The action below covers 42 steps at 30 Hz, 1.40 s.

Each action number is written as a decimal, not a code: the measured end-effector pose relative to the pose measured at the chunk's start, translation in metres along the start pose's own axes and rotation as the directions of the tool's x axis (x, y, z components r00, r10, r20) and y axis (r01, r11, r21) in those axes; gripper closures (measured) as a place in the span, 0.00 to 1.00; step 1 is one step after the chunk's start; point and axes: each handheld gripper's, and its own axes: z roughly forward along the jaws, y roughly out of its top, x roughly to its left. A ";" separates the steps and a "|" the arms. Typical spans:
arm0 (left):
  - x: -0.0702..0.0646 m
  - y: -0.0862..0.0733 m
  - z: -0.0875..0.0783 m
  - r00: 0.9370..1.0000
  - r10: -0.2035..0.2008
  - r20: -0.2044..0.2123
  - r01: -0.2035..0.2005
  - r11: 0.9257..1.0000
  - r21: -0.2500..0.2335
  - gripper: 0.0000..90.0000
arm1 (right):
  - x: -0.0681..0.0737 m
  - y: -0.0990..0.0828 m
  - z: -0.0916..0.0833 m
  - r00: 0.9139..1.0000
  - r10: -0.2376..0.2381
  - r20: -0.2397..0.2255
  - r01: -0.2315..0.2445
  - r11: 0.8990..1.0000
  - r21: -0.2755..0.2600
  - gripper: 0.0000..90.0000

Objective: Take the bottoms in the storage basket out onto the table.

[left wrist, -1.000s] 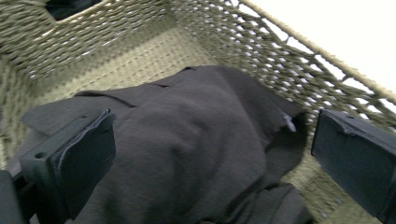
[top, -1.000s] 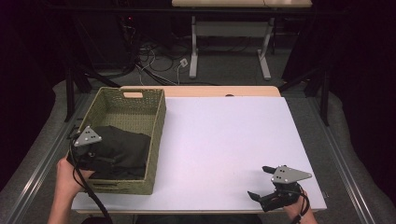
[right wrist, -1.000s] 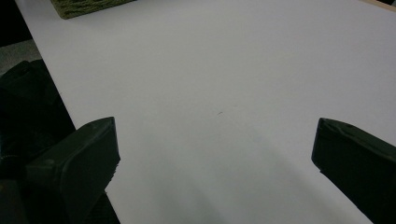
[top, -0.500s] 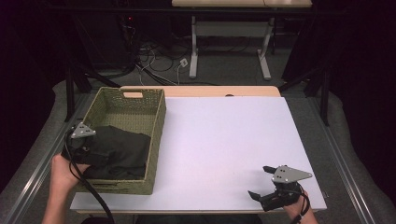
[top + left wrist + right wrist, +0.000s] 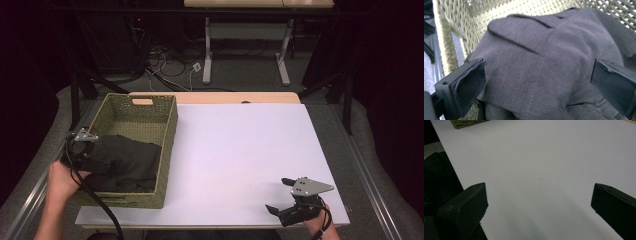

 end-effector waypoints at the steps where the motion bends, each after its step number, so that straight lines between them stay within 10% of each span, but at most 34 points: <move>1: 0.003 -0.001 0.001 1.000 -0.012 0.009 0.012 1.000 0.003 0.00 | 0.000 0.000 0.000 1.000 0.000 0.000 0.000 1.000 0.000 0.01; 7: 0.015 -0.007 0.009 0.996 -0.059 0.064 0.055 0.997 0.062 0.00 | 0.000 0.000 0.001 1.000 0.000 0.001 0.000 1.000 0.000 0.01; 14: 0.011 -0.002 0.016 0.997 -0.026 0.067 0.016 0.990 0.142 0.00 | 0.000 0.000 0.001 1.000 0.000 -0.001 0.000 1.000 -0.002 0.00; 22: 0.005 0.006 0.028 0.999 0.039 0.037 -0.048 0.963 0.266 0.00 | 0.000 0.000 0.000 1.000 0.001 0.000 -0.001 1.000 0.000 0.01; 31: 0.002 0.009 0.033 0.997 0.068 0.033 -0.075 0.949 0.306 0.00 | 0.000 0.000 0.001 1.000 0.000 -0.004 0.000 1.000 0.002 0.01; 42: -0.004 0.008 0.045 0.995 0.098 0.015 -0.096 0.916 0.390 0.02 | 0.000 0.000 0.001 1.000 0.006 -0.013 -0.006 1.000 0.007 0.00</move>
